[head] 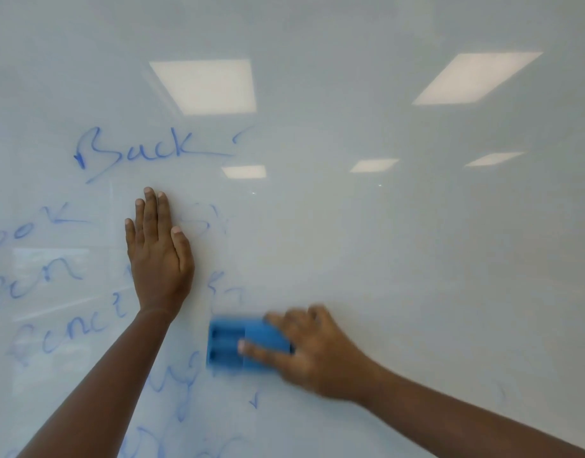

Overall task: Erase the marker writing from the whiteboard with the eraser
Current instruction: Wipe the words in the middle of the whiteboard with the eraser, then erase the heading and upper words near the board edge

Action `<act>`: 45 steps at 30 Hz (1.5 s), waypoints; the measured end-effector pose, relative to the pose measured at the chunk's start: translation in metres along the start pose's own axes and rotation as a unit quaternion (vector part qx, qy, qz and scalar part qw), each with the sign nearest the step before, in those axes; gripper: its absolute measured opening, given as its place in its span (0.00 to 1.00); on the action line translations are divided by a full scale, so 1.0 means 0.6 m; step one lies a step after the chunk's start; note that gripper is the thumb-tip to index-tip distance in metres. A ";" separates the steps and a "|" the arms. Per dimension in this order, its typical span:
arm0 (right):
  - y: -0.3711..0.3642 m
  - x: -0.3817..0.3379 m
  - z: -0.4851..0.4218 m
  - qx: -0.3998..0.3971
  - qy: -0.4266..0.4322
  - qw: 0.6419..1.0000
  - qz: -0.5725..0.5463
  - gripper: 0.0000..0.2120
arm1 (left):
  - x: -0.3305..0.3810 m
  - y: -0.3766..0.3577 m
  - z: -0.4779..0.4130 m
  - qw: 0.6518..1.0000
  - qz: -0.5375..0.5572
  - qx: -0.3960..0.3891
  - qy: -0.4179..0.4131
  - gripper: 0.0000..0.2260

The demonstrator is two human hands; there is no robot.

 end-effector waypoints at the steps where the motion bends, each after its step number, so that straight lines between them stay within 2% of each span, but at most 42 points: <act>1: -0.009 -0.033 0.027 -0.021 0.061 0.998 -0.018 0.19 | 0.000 0.000 0.001 1.000 0.001 -0.001 0.001 0.24; 4: -0.017 -0.059 0.059 -0.072 0.184 0.980 -0.032 0.17 | 0.000 0.000 0.001 1.000 0.002 0.002 0.001 0.24; 6: -0.001 -0.017 0.024 -0.053 0.197 0.979 -0.020 0.17 | 0.001 0.001 0.001 1.000 0.003 0.005 0.000 0.24; 8: 0.028 0.064 -0.037 -0.013 0.135 0.991 -0.007 0.15 | 0.000 0.001 0.001 1.000 0.002 0.007 -0.002 0.24; 10: 0.063 0.167 -0.091 0.029 0.030 0.999 0.018 0.18 | 0.001 0.001 0.001 1.000 0.002 0.006 -0.003 0.24; 13: 0.101 0.287 -0.128 0.049 -0.130 0.988 0.061 0.22 | 0.002 0.000 0.002 1.000 0.002 0.003 -0.004 0.24; 16: 0.096 0.307 -0.119 0.082 -0.259 0.962 0.024 0.23 | 0.000 0.001 0.001 1.000 0.005 0.006 -0.002 0.24; 18: 0.078 0.261 -0.099 0.100 -0.281 0.953 -0.046 0.22 | -0.002 0.002 0.001 1.000 0.014 0.011 -0.001 0.23; 20: 0.057 0.169 -0.070 0.076 -0.172 0.981 -0.046 0.19 | -0.002 0.003 0.000 1.000 0.020 0.014 -0.001 0.23; 22: 0.025 0.070 -0.025 0.000 -0.015 0.999 -0.050 0.17 | -0.001 0.003 0.000 1.000 0.025 0.013 0.000 0.23; 25: -0.004 -0.009 0.031 -0.102 0.169 0.977 -0.077 0.16 | -0.002 0.003 0.000 1.000 0.028 0.013 0.000 0.23; 27: 0.000 0.007 0.024 -0.114 0.230 0.964 -0.066 0.15 | -0.002 0.003 0.000 0.999 0.030 0.015 -0.002 0.23; 28: 0.009 0.032 0.006 -0.101 0.228 0.966 -0.065 0.14 | -0.003 0.002 0.000 0.999 0.030 0.015 -0.002 0.23; 30: 0.040 0.111 -0.047 -0.052 0.157 0.985 -0.050 0.14 | -0.004 0.002 0.000 0.999 0.028 0.016 -0.003 0.23; 32: 0.070 0.200 -0.088 -0.005 0.035 0.999 -0.002 0.18 | -0.006 0.003 0.000 0.999 0.030 0.016 0.002 0.23; 35: 0.097 0.296 -0.101 0.038 -0.149 0.988 0.008 0.23 | -0.002 0.010 -0.002 0.998 0.045 0.030 0.027 0.23; 38: 0.097 0.310 -0.093 0.069 -0.238 0.969 -0.010 0.24 | 0.018 0.019 -0.009 0.997 0.048 0.040 0.041 0.23; 40: 0.087 0.284 -0.092 0.059 -0.218 0.974 -0.019 0.23 | 0.057 0.022 -0.017 0.999 0.044 0.022 -0.022 0.25; 42: 0.077 0.250 -0.094 0.038 -0.156 0.987 -0.013 0.22 | 0.123 0.010 -0.018 0.985 0.026 -0.034 -0.170 0.27; 44: 0.069 0.221 -0.096 0.013 -0.093 0.995 -0.012 0.20 | 0.187 -0.016 -0.003 0.938 -0.027 -0.090 -0.335 0.28; 45: 0.064 0.211 -0.097 0.000 -0.069 0.997 -0.017 0.19 | 0.210 -0.028 0.005 0.913 -0.056 -0.109 -0.388 0.28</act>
Point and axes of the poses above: each hand's wrist, its own z-axis away from the middle knuckle, its own y-axis out of the back of the hand, x = y × z, the point moved 8 cm from there along -z, towards the middle knuckle, and after that the axes turned 3 degrees about z, right-handed, at the moved point
